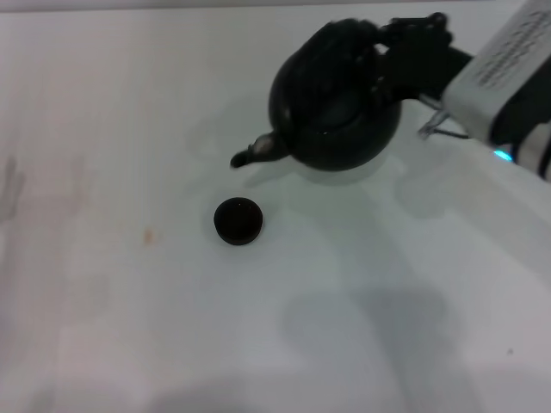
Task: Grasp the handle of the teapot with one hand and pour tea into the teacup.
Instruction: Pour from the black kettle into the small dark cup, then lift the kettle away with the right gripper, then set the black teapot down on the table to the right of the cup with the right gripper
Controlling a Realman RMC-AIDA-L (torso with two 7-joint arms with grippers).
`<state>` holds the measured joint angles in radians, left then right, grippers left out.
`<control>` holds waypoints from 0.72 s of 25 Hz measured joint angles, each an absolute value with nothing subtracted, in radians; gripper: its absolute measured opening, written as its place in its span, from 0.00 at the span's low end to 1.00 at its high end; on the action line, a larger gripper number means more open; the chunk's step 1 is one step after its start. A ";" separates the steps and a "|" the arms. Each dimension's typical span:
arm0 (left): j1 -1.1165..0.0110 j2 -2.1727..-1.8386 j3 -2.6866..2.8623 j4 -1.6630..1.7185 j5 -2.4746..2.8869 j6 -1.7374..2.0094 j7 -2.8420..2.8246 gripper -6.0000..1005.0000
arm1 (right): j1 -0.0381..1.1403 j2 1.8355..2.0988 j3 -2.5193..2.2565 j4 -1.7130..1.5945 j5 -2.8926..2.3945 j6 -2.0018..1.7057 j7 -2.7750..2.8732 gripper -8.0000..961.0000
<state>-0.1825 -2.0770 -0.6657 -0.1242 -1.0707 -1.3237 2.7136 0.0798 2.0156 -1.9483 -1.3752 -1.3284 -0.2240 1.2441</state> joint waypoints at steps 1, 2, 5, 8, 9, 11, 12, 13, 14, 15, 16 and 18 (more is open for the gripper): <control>-0.183 -2.077 -0.666 -0.124 -1.071 -1.324 2.714 0.86 | 0.072 2.016 -1.931 -1.373 -1.301 -0.243 1.244 0.14; -0.183 -2.077 -0.666 -0.124 -1.071 -1.324 2.714 0.86 | 0.063 2.015 -1.908 -1.369 -1.270 -0.267 1.244 0.14; -0.182 -2.077 -0.666 -0.124 -1.071 -1.324 2.714 0.86 | 0.039 2.014 -1.824 -1.338 -1.185 -0.372 1.244 0.14; -0.183 -2.077 -0.666 -0.126 -1.071 -1.324 2.714 0.86 | 0.027 2.013 -1.767 -1.301 -1.153 -0.441 1.254 0.14; -0.184 -2.077 -0.666 -0.126 -1.071 -1.324 2.714 0.86 | 0.025 2.012 -1.750 -1.289 -1.151 -0.455 1.266 0.14; -0.185 -2.077 -0.666 -0.126 -1.071 -1.324 2.714 0.86 | 0.022 2.009 -1.722 -1.263 -1.150 -0.479 1.290 0.14; -0.185 -2.077 -0.666 -0.126 -1.071 -1.324 2.714 0.86 | 0.021 2.008 -1.708 -1.250 -1.150 -0.492 1.296 0.14; -0.185 -2.077 -0.666 -0.125 -1.071 -1.324 2.714 0.86 | 0.021 2.008 -1.695 -1.238 -1.150 -0.503 1.299 0.14; -0.185 -2.077 -0.666 -0.125 -1.071 -1.324 2.714 0.86 | 0.020 2.008 -1.682 -1.225 -1.150 -0.511 1.300 0.14; -0.185 -2.077 -0.666 -0.125 -1.071 -1.324 2.714 0.86 | 0.021 2.009 -1.674 -1.213 -1.150 -0.514 1.300 0.15; -0.185 -2.077 -0.666 -0.125 -1.071 -1.324 2.714 0.86 | 0.022 2.009 -1.670 -1.202 -1.150 -0.515 1.300 0.15; -0.186 -2.077 -0.666 -0.124 -1.071 -1.324 2.714 0.86 | 0.028 2.009 -1.661 -1.177 -1.153 -0.517 1.300 0.15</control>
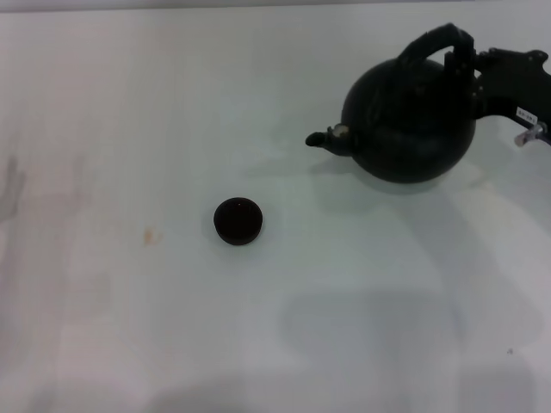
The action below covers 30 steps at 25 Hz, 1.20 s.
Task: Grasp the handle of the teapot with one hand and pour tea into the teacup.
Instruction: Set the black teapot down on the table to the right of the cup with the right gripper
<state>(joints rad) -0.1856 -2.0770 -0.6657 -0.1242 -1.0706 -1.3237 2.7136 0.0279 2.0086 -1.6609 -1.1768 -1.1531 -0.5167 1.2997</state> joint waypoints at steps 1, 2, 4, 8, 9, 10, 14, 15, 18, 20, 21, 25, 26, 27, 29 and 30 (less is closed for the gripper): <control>-0.186 -2.077 -0.666 -0.124 -1.071 -1.324 2.714 0.86 | 0.031 2.009 -1.655 -1.166 -1.154 -0.518 1.300 0.15; -0.186 -2.077 -0.666 -0.124 -1.071 -1.324 2.714 0.86 | 0.033 2.008 -1.649 -1.157 -1.155 -0.520 1.300 0.15; -0.186 -2.077 -0.666 -0.124 -1.071 -1.324 2.714 0.86 | 0.035 2.008 -1.643 -1.145 -1.155 -0.520 1.300 0.15; -0.186 -2.077 -0.666 -0.124 -1.071 -1.324 2.714 0.86 | 0.035 2.007 -1.630 -1.121 -1.155 -0.514 1.300 0.15; -0.186 -2.077 -0.666 -0.124 -1.071 -1.324 2.714 0.86 | 0.035 2.007 -1.623 -1.115 -1.155 -0.514 1.300 0.15; -0.186 -2.077 -0.665 -0.124 -1.071 -1.324 2.714 0.86 | 0.036 2.007 -1.617 -1.106 -1.155 -0.515 1.300 0.15; -0.183 -2.077 -0.663 -0.124 -1.071 -1.324 2.714 0.86 | 0.034 2.008 -1.600 -1.088 -1.154 -0.519 1.301 0.15; -0.183 -2.077 -0.663 -0.124 -1.071 -1.324 2.714 0.86 | 0.033 2.008 -1.596 -1.086 -1.153 -0.520 1.301 0.15; -0.182 -2.077 -0.663 -0.126 -1.071 -1.324 2.714 0.86 | 0.029 2.008 -1.588 -1.078 -1.152 -0.522 1.301 0.15; -0.181 -2.077 -0.662 -0.127 -1.071 -1.324 2.714 0.86 | 0.029 2.009 -1.587 -1.076 -1.153 -0.523 1.301 0.15; -0.181 -2.077 -0.661 -0.128 -1.071 -1.324 2.714 0.86 | 0.029 2.009 -1.587 -1.076 -1.153 -0.523 1.301 0.15; -0.181 -2.077 -0.661 -0.130 -1.070 -1.324 2.714 0.86 | 0.028 2.010 -1.592 -1.075 -1.156 -0.523 1.301 0.15; -0.181 -2.077 -0.661 -0.130 -1.069 -1.324 2.714 0.86 | 0.028 2.009 -1.592 -1.074 -1.156 -0.523 1.301 0.15; -0.181 -2.077 -0.661 -0.130 -1.069 -1.324 2.714 0.86 | 0.028 2.009 -1.593 -1.073 -1.156 -0.523 1.301 0.15; -0.181 -2.077 -0.661 -0.131 -1.069 -1.325 2.714 0.86 | 0.028 2.009 -1.593 -1.072 -1.156 -0.523 1.301 0.15; -0.181 -2.077 -0.661 -0.132 -1.069 -1.325 2.714 0.86 | 0.028 2.009 -1.593 -1.072 -1.156 -0.523 1.301 0.15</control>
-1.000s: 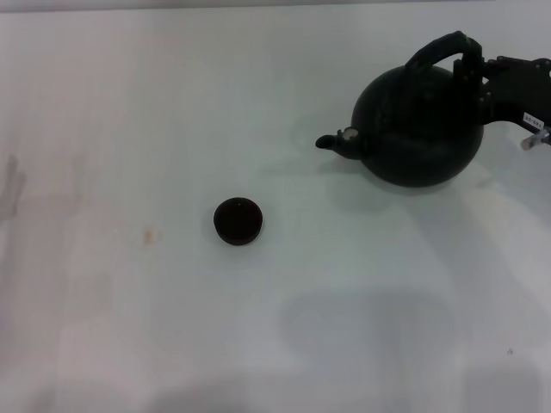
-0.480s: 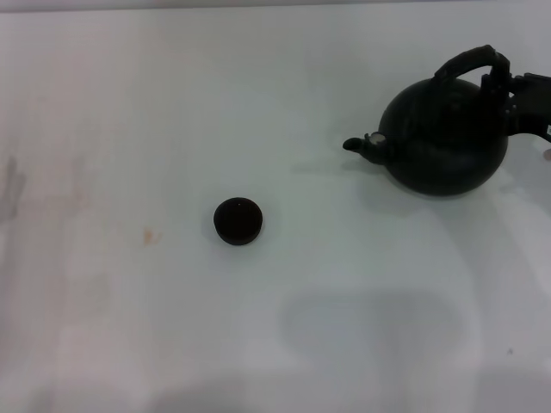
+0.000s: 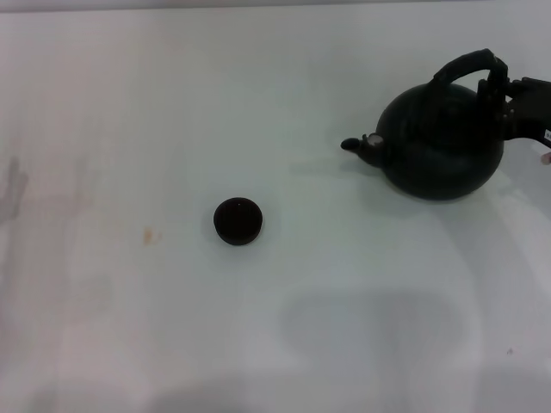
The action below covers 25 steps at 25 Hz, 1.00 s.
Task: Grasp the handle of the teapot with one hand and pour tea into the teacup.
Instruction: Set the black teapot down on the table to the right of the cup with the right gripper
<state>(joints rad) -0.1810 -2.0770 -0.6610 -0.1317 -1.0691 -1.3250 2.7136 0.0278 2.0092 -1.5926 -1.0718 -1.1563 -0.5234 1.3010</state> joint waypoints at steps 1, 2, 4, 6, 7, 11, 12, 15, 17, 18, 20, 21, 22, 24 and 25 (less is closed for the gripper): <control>-0.181 -2.077 -0.661 -0.132 -1.069 -1.325 2.714 0.86 | 0.027 2.009 -1.593 -1.071 -1.156 -0.523 1.301 0.15; -0.181 -2.077 -0.662 -0.132 -1.069 -1.326 2.714 0.86 | 0.027 2.009 -1.594 -1.071 -1.157 -0.523 1.301 0.15; -0.181 -2.077 -0.663 -0.131 -1.069 -1.326 2.714 0.86 | 0.026 2.009 -1.594 -1.070 -1.157 -0.523 1.301 0.16; -0.181 -2.077 -0.664 -0.131 -1.069 -1.327 2.714 0.86 | 0.025 2.009 -1.594 -1.069 -1.156 -0.523 1.301 0.16; -0.182 -2.077 -0.664 -0.130 -1.069 -1.327 2.714 0.86 | 0.025 2.009 -1.593 -1.069 -1.156 -0.523 1.301 0.16; -0.184 -2.077 -0.664 -0.127 -1.069 -1.327 2.714 0.86 | 0.024 2.010 -1.590 -1.069 -1.155 -0.523 1.301 0.36; -0.184 -2.077 -0.665 -0.127 -1.069 -1.327 2.714 0.86 | 0.022 2.010 -1.589 -1.071 -1.155 -0.523 1.301 0.41; -0.184 -2.077 -0.666 -0.126 -1.070 -1.327 2.714 0.86 | 0.016 2.011 -1.589 -1.078 -1.155 -0.523 1.301 0.54; -0.184 -2.077 -0.666 -0.125 -1.071 -1.326 2.714 0.86 | 0.013 2.011 -1.589 -1.082 -1.153 -0.523 1.301 0.63; -0.184 -2.077 -0.666 -0.125 -1.071 -1.326 2.714 0.86 | 0.011 2.011 -1.589 -1.084 -1.152 -0.523 1.301 0.67; -0.184 -2.077 -0.666 -0.124 -1.071 -1.326 2.714 0.86 | 0.008 2.011 -1.587 -1.086 -1.151 -0.526 1.301 0.75; -0.184 -2.077 -0.666 -0.124 -1.071 -1.326 2.714 0.86 | 0.007 2.011 -1.584 -1.087 -1.150 -0.531 1.301 0.79; -0.184 -2.077 -0.666 -0.124 -1.071 -1.326 2.714 0.86 | 0.006 2.011 -1.578 -1.088 -1.150 -0.541 1.301 0.81; -0.184 -2.077 -0.666 -0.124 -1.071 -1.326 2.714 0.86 | 0.004 2.011 -1.560 -1.088 -1.149 -0.574 1.302 0.83; -0.184 -2.077 -0.666 -0.124 -1.071 -1.326 2.714 0.86 | 0.003 2.011 -1.547 -1.088 -1.149 -0.599 1.306 0.85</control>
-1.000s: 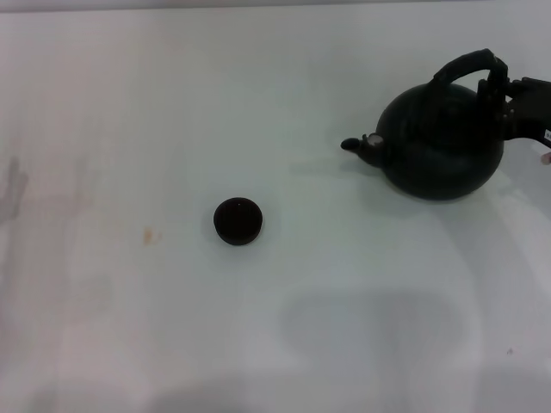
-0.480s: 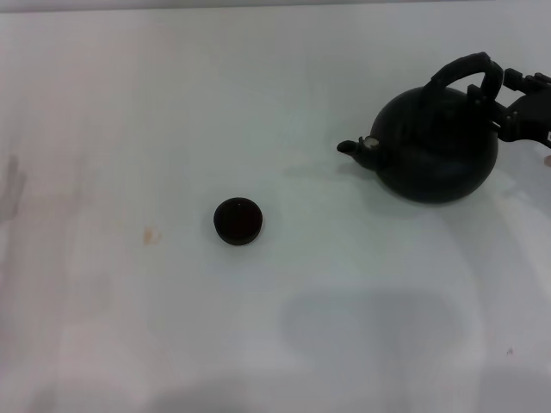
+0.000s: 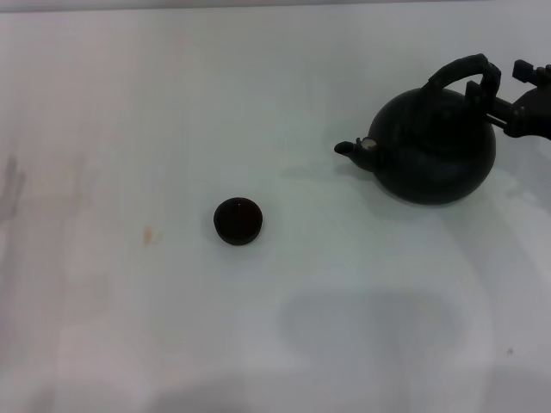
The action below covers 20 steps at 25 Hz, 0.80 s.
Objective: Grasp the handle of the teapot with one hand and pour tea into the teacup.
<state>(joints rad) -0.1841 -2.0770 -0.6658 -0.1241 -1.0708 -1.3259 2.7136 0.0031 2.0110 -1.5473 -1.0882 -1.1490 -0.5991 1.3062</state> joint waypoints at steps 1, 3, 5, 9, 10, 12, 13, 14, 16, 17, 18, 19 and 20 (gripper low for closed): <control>-0.184 -2.077 -0.666 -0.124 -1.071 -1.326 2.714 0.86 | 0.002 2.011 -1.533 -1.086 -1.149 -0.626 1.312 0.86; -0.184 -2.077 -0.666 -0.124 -1.071 -1.326 2.714 0.86 | 0.002 2.009 -1.506 -1.076 -1.150 -0.681 1.326 0.86; -0.184 -2.077 -0.666 -0.124 -1.071 -1.325 2.714 0.86 | 0.001 2.007 -1.475 -1.060 -1.154 -0.733 1.335 0.86; -0.184 -2.077 -0.666 -0.124 -1.071 -1.325 2.714 0.86 | 0.001 2.005 -1.424 -1.022 -1.158 -0.819 1.339 0.86; -0.184 -2.077 -0.666 -0.124 -1.071 -1.325 2.714 0.86 | 0.001 2.003 -1.410 -1.013 -1.160 -0.847 1.340 0.86; -0.184 -2.077 -0.666 -0.124 -1.071 -1.325 2.714 0.86 | 0.001 2.002 -1.383 -1.000 -1.174 -0.897 1.340 0.86; -0.184 -2.077 -0.666 -0.124 -1.071 -1.325 2.714 0.86 | 0.001 2.002 -1.370 -0.997 -1.186 -0.914 1.340 0.86; -0.184 -2.077 -0.666 -0.124 -1.071 -1.325 2.714 0.86 | 0.002 2.002 -1.356 -0.993 -1.203 -0.933 1.340 0.86; -0.184 -2.077 -0.666 -0.124 -1.071 -1.325 2.714 0.86 | 0.002 2.005 -1.321 -0.982 -1.229 -0.956 1.340 0.86; -0.184 -2.077 -0.666 -0.124 -1.071 -1.325 2.714 0.86 | 0.002 2.007 -1.305 -0.976 -1.233 -0.963 1.338 0.86; -0.183 -2.077 -0.666 -0.124 -1.071 -1.325 2.714 0.86 | 0.003 2.010 -1.283 -0.962 -1.233 -0.964 1.336 0.86; -0.183 -2.077 -0.666 -0.124 -1.071 -1.326 2.714 0.86 | 0.008 2.012 -1.263 -0.944 -1.229 -0.965 1.332 0.86; -0.182 -2.077 -0.666 -0.124 -1.071 -1.326 2.714 0.86 | 0.015 2.014 -1.241 -0.923 -1.222 -0.965 1.328 0.86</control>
<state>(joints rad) -0.1817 -2.0770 -0.6656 -0.1244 -1.0707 -1.3257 2.7137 0.0154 2.0141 -1.2413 -0.9228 -1.2225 -0.9651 1.3285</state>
